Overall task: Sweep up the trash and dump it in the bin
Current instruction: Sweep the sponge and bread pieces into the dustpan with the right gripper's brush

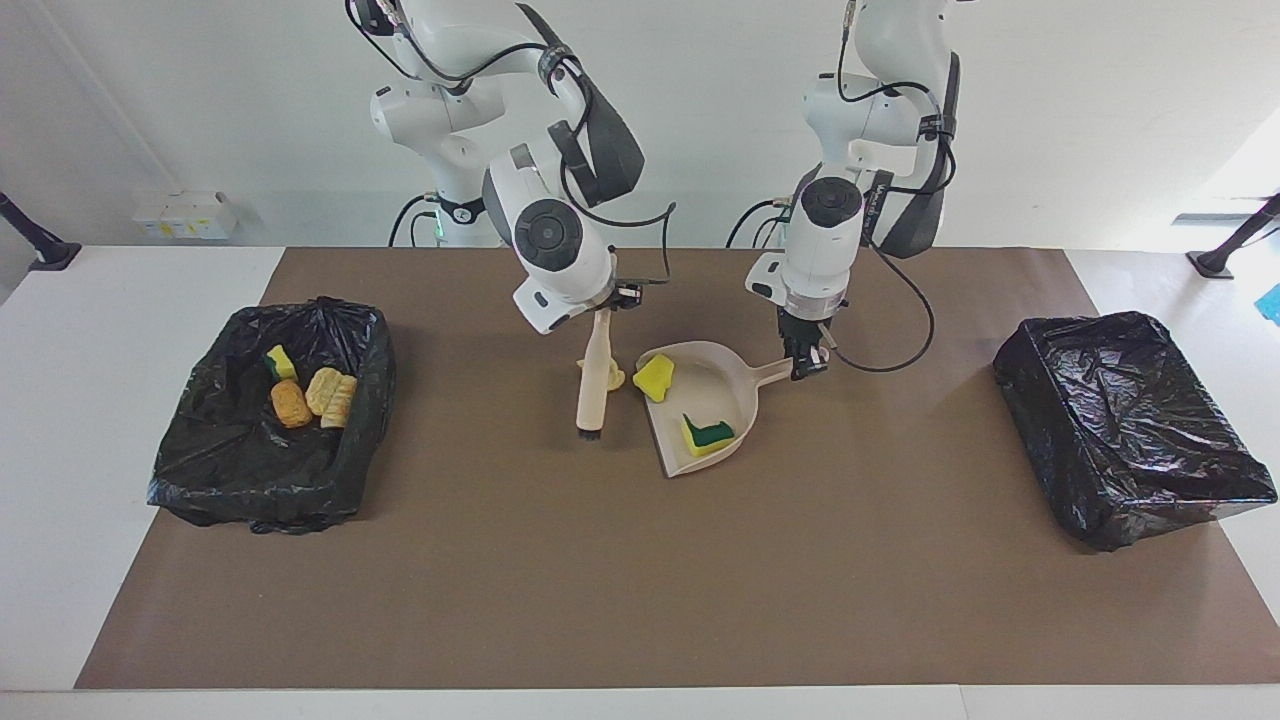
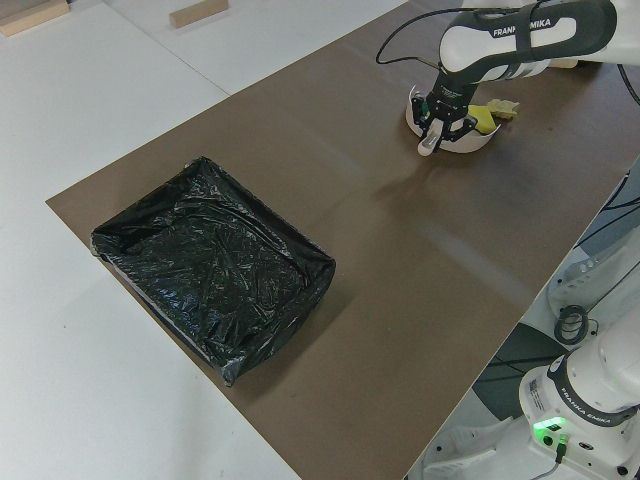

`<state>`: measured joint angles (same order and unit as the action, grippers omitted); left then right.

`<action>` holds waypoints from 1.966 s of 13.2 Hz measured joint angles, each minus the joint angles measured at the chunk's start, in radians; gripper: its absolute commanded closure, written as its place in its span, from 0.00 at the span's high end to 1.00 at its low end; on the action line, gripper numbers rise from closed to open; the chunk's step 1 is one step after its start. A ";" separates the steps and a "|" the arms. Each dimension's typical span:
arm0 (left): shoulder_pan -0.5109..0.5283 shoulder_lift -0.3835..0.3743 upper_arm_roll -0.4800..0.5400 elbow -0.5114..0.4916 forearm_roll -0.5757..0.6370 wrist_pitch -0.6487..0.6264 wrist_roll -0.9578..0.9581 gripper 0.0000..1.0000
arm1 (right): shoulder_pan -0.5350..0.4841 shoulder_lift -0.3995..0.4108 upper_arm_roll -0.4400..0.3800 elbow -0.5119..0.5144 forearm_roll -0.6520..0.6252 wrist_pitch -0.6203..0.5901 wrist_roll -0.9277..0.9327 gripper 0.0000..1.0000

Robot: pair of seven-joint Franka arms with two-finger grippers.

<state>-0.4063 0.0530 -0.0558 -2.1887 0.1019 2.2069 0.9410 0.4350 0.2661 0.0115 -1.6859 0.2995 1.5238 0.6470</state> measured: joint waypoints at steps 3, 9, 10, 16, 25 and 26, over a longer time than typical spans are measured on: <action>0.016 -0.004 0.008 0.022 0.001 -0.072 0.086 0.00 | -0.018 -0.033 -0.001 -0.084 -0.009 -0.009 0.084 0.00; 0.008 -0.037 0.000 -0.012 0.050 -0.088 0.100 0.00 | -0.049 -0.188 0.004 -0.413 0.035 0.141 0.062 0.00; 0.003 -0.042 -0.001 -0.017 0.051 -0.088 0.100 0.00 | -0.031 -0.199 0.006 -0.439 0.038 0.170 0.053 0.00; -0.005 -0.053 -0.002 -0.036 0.051 -0.083 0.091 0.00 | 0.090 -0.141 0.013 -0.461 0.138 0.359 0.046 0.00; 0.003 -0.055 0.002 -0.093 0.051 0.050 0.088 0.00 | 0.218 0.004 0.018 -0.258 0.235 0.500 -0.084 0.00; 0.015 -0.051 0.002 -0.095 0.047 0.067 0.090 0.00 | 0.223 0.012 0.018 -0.248 0.235 0.500 -0.097 0.00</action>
<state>-0.3909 0.0018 -0.0534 -2.2841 0.1486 2.2743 1.0315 0.6575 0.2777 0.0297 -1.9339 0.5342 2.0239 0.5500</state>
